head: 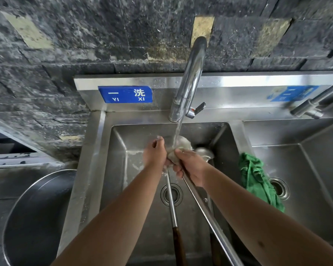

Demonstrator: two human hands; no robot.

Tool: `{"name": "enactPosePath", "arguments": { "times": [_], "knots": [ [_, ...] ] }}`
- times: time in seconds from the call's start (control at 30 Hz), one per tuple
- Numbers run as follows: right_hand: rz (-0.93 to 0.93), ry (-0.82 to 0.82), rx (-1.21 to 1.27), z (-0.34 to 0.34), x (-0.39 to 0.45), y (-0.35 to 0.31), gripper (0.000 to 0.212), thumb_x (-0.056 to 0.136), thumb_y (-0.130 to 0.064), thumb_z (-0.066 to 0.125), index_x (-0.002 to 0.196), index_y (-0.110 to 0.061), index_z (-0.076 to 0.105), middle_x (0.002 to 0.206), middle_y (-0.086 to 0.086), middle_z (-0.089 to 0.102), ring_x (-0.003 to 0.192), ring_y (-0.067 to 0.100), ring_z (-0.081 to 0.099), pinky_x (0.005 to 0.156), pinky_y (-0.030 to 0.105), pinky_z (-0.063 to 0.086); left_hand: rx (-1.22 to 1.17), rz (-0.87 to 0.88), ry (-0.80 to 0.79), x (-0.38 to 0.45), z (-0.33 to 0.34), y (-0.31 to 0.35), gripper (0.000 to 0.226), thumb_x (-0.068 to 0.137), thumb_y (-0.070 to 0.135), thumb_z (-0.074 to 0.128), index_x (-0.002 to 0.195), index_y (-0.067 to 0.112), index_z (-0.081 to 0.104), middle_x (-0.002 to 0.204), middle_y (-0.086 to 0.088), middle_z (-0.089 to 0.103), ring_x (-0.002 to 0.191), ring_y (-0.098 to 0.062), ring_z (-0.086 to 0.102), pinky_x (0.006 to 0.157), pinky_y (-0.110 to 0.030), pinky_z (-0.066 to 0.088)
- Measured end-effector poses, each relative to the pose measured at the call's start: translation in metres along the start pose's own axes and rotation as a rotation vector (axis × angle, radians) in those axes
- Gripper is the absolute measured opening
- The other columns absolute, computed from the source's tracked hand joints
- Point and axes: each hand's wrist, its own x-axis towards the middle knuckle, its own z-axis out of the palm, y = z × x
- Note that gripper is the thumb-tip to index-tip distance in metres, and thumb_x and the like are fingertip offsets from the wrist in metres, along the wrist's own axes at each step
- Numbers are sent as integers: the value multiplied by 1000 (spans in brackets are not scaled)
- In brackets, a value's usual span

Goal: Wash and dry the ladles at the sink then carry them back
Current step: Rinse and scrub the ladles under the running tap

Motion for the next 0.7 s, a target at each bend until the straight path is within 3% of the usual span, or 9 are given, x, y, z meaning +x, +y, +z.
{"name": "enactPosePath", "arguments": {
  "times": [0.13,0.2,0.27,0.4,0.47,0.53,0.57,0.63,0.7],
  "knots": [
    [17,36,-153,7,2,-1,54,105,-49,29,77,-10,56,59,4,55,41,12,38,40,22,32,350,195,-56,-5,-10,3,44,102,40,27,104,18,65,109,-10,66,108,-31,59,87,-35,44],
    [40,4,-231,4,2,3,67,99,-62,27,85,-6,60,57,5,53,41,14,36,41,24,34,364,346,-168,-4,-19,1,40,103,37,32,128,26,61,133,0,60,125,-21,53,98,-31,40],
    [40,-86,-284,-1,1,5,75,96,-69,26,89,-2,60,55,8,51,42,16,36,44,27,35,295,483,-304,4,-26,-3,41,99,46,37,133,34,56,142,12,53,129,-9,50,108,-29,38],
    [89,-78,-149,-4,-11,-2,40,102,-46,41,96,-10,57,61,3,67,42,12,49,41,24,36,387,643,-445,14,-29,-7,41,94,48,37,132,43,53,138,16,55,118,-4,56,99,-29,47],
    [67,-64,-116,-5,-13,-3,24,104,-31,45,100,-10,55,58,0,66,43,12,54,41,22,38,296,511,-417,7,-26,-1,39,96,47,41,130,37,57,123,11,65,105,-4,61,93,-30,49],
    [44,-33,-123,-3,-11,-1,18,103,-23,49,102,-7,58,59,2,66,46,13,55,40,21,40,243,361,-381,0,-22,-1,38,95,48,42,123,32,61,91,9,69,82,-4,65,77,-29,49],
    [47,8,-139,-2,-8,0,20,102,-23,50,101,-5,60,59,5,65,44,14,54,38,21,39,235,301,-362,-4,-21,-2,42,91,52,39,120,31,61,87,8,68,84,-9,66,76,-30,47],
    [71,103,-172,0,-5,0,33,102,-33,49,99,-3,62,61,12,64,40,15,53,35,20,38,147,108,-319,-11,-22,-11,49,87,58,34,116,30,60,106,2,67,104,-20,62,92,-38,47],
    [101,150,-180,2,-4,0,45,101,-43,46,98,-2,64,70,16,68,42,17,55,35,21,37,-51,-166,-292,-28,-23,-22,40,91,60,35,109,33,58,112,1,63,106,-20,58,96,-48,47]
  ]
}}
